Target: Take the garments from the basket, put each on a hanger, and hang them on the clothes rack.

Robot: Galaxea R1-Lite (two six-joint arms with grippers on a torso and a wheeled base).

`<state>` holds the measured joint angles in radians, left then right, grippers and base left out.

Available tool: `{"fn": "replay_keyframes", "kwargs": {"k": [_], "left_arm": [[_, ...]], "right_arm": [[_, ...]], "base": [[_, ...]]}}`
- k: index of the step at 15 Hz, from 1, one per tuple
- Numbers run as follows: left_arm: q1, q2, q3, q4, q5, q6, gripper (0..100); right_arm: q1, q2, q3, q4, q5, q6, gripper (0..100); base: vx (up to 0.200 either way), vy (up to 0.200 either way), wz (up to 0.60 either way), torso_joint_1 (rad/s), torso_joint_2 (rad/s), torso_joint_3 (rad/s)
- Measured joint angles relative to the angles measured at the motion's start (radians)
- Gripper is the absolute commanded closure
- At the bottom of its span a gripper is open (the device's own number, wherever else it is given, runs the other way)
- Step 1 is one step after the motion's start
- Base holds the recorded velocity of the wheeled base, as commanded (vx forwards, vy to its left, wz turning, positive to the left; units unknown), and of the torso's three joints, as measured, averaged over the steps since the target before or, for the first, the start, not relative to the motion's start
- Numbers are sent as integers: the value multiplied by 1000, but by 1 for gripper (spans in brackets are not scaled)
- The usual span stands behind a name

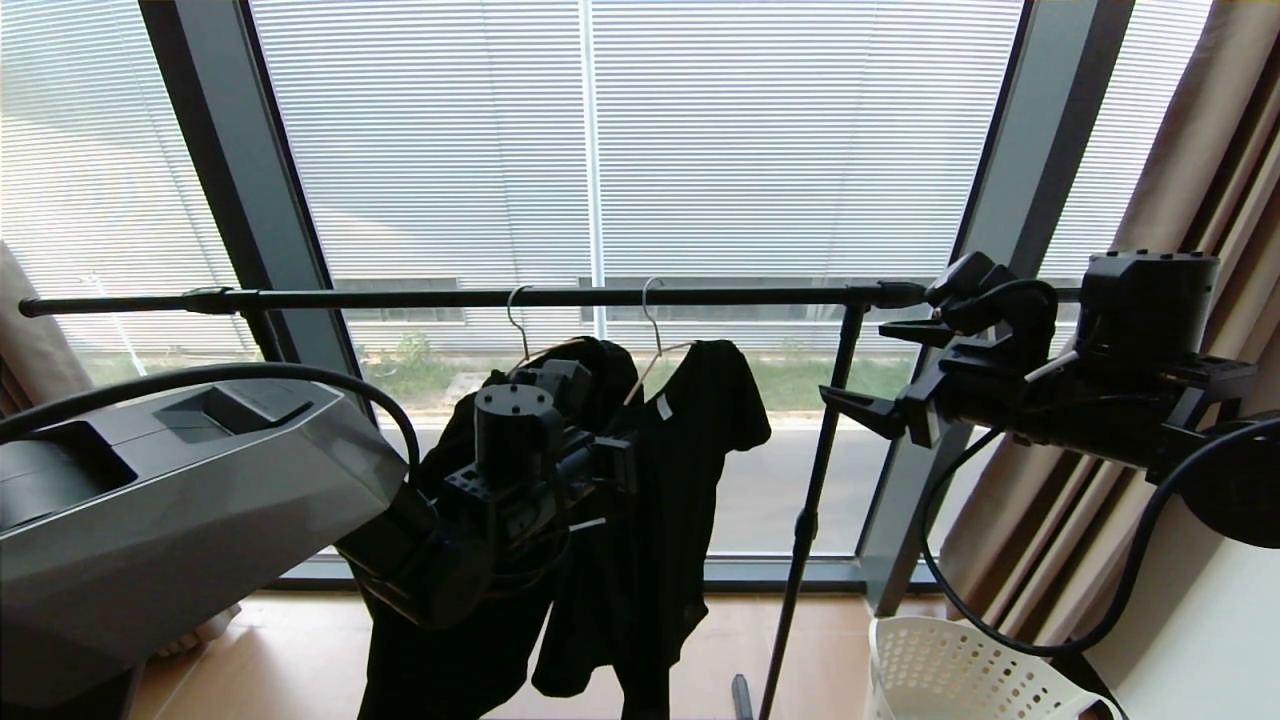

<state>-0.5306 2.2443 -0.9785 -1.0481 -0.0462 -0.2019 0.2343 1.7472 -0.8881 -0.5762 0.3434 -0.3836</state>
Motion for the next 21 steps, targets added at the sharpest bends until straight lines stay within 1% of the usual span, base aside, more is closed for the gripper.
{"fn": "replay_keyframes", "kwargs": {"k": [2, 7, 8, 11, 12, 14, 17, 19, 21], "left_arm": [[0, -4, 3, 0, 0, 2, 0], [1, -36, 16, 5, 0, 8, 0], [1, -59, 29, 17, 0, 10, 0], [3, -151, 95, 95, 0, 21, 0], [4, -188, 124, 102, 0, 23, 0], [6, -285, 206, 111, 0, 37, 0], [8, -480, 397, 114, 0, 68, 0], [11, -622, 536, 115, 0, 81, 0], [11, -777, 689, 115, 0, 87, 0]], "right_arm": [[-1, 0, 3, 0, 1, -17, 0], [0, 0, 8, 0, 1, -19, 0], [0, 0, 11, -1, 1, -25, 0], [-1, -6, 13, -2, 2, -29, 0], [-1, -13, 21, -2, 5, -29, 0], [-4, -51, 54, -3, 8, -27, 0], [-8, -171, 179, -1, 2, -27, 0], [-9, -292, 276, 6, -14, -26, 0], [-10, -456, 389, 37, -45, -23, 0]], "base": [[0, 0, 0, 0, 0, 0], [0, 0, 0, 0, 0, 0], [0, 0, 0, 0, 0, 0], [0, 0, 0, 0, 0, 0], [0, 0, 0, 0, 0, 0], [0, 0, 0, 0, 0, 0], [0, 0, 0, 0, 0, 0], [0, 0, 0, 0, 0, 0], [0, 0, 0, 0, 0, 0]]}}
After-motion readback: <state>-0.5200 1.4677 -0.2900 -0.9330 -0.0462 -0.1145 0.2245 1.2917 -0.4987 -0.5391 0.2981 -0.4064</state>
